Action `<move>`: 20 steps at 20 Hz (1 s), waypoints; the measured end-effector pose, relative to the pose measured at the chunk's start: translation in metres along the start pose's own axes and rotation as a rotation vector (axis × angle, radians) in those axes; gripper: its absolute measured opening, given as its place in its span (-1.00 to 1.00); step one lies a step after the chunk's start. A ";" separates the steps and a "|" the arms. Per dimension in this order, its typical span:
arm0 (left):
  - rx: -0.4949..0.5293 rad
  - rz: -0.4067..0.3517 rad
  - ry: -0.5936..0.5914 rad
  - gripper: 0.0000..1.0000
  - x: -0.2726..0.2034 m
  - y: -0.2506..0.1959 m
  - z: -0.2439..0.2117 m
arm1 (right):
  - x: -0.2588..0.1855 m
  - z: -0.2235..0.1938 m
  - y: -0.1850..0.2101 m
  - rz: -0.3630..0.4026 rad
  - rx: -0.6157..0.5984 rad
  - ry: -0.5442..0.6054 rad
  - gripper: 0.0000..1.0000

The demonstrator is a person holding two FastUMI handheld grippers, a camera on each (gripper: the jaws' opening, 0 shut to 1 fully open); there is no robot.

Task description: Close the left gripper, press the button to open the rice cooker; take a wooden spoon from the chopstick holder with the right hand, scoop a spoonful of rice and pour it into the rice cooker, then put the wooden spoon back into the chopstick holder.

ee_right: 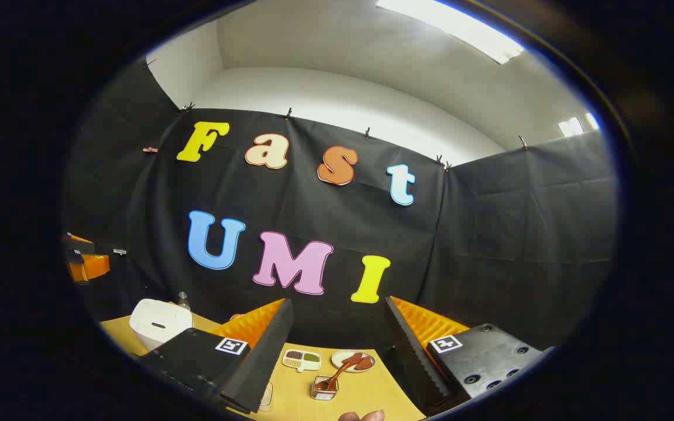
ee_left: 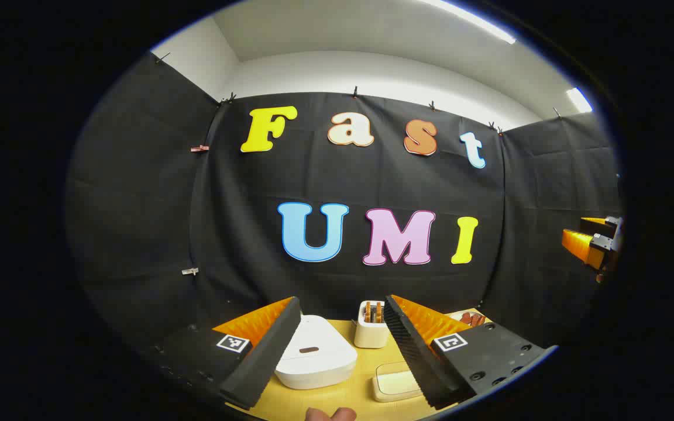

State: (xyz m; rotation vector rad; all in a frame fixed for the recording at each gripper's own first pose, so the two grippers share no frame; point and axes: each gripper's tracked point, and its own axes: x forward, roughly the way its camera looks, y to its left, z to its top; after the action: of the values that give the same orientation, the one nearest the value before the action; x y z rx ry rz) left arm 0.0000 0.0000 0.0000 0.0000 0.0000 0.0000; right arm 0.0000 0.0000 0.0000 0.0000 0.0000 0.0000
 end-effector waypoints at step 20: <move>0.055 -0.029 -0.001 0.97 0.007 -0.014 -0.014 | 0.007 -0.035 0.003 -0.018 0.043 0.073 0.94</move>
State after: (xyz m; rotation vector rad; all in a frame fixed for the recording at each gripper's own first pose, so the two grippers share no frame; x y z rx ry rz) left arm 0.0073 -0.0139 -0.0143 0.0549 -0.0015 -0.0289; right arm 0.0068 0.0026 -0.0355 0.0429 0.0731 -0.0178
